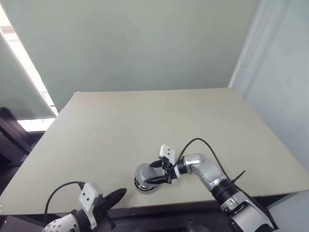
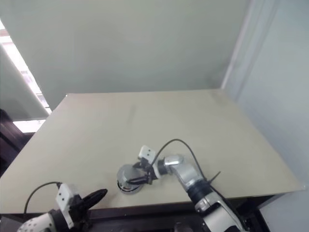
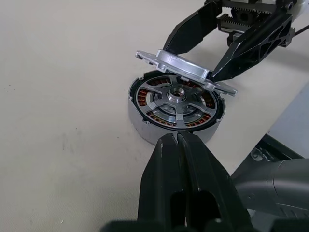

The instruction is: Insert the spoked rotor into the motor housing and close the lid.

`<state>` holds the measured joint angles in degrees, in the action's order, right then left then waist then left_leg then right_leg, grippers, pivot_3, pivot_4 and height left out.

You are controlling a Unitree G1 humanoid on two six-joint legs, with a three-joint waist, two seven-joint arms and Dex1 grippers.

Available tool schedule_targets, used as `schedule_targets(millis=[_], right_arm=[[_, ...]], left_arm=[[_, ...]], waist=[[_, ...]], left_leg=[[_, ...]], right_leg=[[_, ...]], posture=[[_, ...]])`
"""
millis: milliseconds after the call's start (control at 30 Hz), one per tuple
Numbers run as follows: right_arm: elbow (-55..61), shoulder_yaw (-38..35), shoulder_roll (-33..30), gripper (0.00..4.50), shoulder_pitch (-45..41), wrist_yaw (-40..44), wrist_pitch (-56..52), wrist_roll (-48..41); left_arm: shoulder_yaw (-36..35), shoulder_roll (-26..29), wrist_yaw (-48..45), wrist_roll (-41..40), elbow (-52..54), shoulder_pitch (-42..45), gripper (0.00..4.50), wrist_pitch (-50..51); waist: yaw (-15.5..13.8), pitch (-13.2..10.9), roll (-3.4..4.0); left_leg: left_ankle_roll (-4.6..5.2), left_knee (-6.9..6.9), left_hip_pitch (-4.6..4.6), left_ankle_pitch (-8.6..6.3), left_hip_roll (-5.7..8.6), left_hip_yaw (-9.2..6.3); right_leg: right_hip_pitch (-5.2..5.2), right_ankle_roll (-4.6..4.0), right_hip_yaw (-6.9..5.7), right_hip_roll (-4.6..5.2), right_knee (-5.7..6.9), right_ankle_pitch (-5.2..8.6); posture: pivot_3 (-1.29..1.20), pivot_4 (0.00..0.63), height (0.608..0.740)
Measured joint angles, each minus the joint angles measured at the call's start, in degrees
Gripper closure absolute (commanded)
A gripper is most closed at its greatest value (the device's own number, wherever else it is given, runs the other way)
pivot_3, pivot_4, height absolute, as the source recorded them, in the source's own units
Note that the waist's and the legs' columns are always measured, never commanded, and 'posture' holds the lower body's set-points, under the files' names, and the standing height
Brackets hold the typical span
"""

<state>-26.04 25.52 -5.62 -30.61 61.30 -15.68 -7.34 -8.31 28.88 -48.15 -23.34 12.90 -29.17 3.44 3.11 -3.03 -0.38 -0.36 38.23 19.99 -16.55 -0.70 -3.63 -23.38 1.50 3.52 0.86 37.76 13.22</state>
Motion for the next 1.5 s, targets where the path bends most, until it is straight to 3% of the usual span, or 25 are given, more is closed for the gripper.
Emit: schedule_targets(millis=[400, 900, 1500], right_arm=[[0.1, 0.5, 0.2, 1.25, -0.3, -0.4, 0.1, 1.9], [5.4, 9.1, 0.3, 1.25, -0.8, -6.9, -7.1, 12.5], [10.6, 11.8, 0.5, 1.25, -1.5, -10.1, -16.6, 14.4]], left_arm=[[-0.1, 0.0, 0.0, 0.0, 0.0, 0.0, 4.50, -0.1], [-0.1, 0.1, -0.4, 0.1, 0.0, 0.0, 4.50, -0.8], [0.1, 0.0, -0.4, 0.4, -0.1, 0.0, 4.50, -1.0]], waist=[[0.0, 0.0, 0.03], [0.0, 0.0, 0.09], [0.0, 0.0, 0.10]], left_leg=[[0.00, -0.01, -0.05, 0.00, 0.00, 0.00], [0.00, -0.02, -0.28, 0.00, -0.02, 0.01], [0.00, -0.05, -0.31, 0.00, -0.02, 0.01]], right_leg=[[0.02, 0.00, 0.01, 0.00, 0.01, 0.00], [0.10, -0.01, 0.01, 0.00, 0.03, 0.01], [0.10, -0.02, 0.01, 0.01, 0.02, 0.01]], posture=[[0.00, 0.000, 0.740], [0.00, 0.000, 0.740], [0.00, 0.000, 0.740]])
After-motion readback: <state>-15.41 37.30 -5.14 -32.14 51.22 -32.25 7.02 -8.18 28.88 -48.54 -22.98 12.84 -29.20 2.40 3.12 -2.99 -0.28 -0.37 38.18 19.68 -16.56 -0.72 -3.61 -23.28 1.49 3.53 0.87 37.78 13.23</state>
